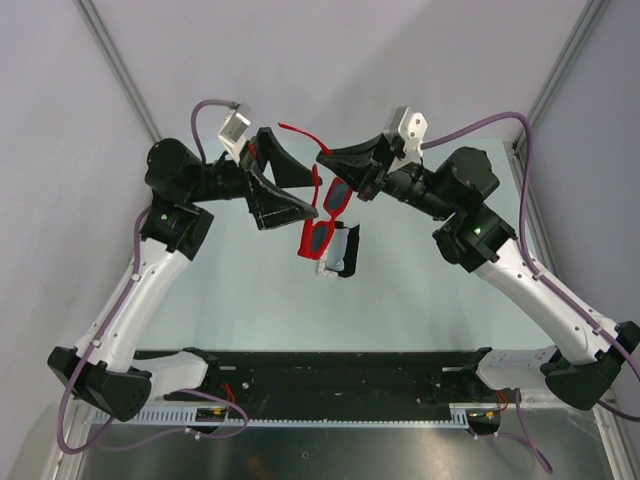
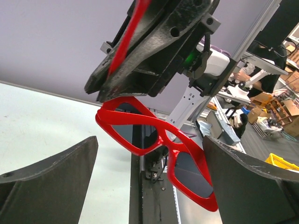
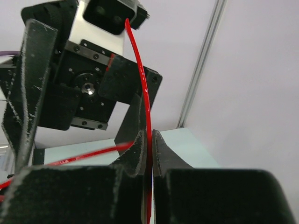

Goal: Organize the sunglasses

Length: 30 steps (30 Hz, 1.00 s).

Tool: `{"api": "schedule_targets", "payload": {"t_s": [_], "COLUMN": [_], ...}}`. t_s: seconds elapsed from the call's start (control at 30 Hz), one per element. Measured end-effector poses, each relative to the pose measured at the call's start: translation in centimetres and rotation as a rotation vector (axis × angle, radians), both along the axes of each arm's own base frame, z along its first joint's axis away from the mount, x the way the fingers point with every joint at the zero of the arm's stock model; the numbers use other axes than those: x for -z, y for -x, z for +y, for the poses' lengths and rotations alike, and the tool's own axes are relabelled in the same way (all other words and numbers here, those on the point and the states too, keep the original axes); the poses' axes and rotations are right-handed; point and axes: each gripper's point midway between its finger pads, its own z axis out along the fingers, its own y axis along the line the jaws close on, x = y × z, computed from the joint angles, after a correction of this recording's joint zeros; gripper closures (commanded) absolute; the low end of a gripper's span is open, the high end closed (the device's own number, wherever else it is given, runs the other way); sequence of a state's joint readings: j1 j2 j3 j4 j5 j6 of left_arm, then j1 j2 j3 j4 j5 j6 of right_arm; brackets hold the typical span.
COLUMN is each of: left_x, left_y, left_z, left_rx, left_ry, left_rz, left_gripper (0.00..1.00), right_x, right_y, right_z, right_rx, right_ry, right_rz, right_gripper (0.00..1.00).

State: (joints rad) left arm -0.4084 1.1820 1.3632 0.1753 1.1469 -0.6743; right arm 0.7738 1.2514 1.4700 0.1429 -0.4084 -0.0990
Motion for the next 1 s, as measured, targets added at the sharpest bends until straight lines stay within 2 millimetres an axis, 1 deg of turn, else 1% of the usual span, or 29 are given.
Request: {"api": "schedule_targets", "payload": {"t_s": [0.27,0.8,1.0], "left_x": [0.9,2.0,2.0], "left_y": [-0.6,-0.2,-0.1], "left_z": [-0.6,-1.3,-1.4], "left_rx": [0.013,0.052,0.057], "left_ry": [-0.014,-0.030,-0.030], "left_rz": [0.039,0.070,0.070], "left_gripper": [0.00,0.00,0.00], "right_x": [-0.3,-0.6,-0.9], "right_y": [0.9,2.1,2.5], "right_z": [0.6,1.4,1.6], "right_rx": [-0.025,-0.056,-0.059], "right_ry": [-0.006,-0.010,-0.015], "right_rz": [-0.016,-0.068,-0.098], "right_gripper": [1.00,1.00,1.00]}}
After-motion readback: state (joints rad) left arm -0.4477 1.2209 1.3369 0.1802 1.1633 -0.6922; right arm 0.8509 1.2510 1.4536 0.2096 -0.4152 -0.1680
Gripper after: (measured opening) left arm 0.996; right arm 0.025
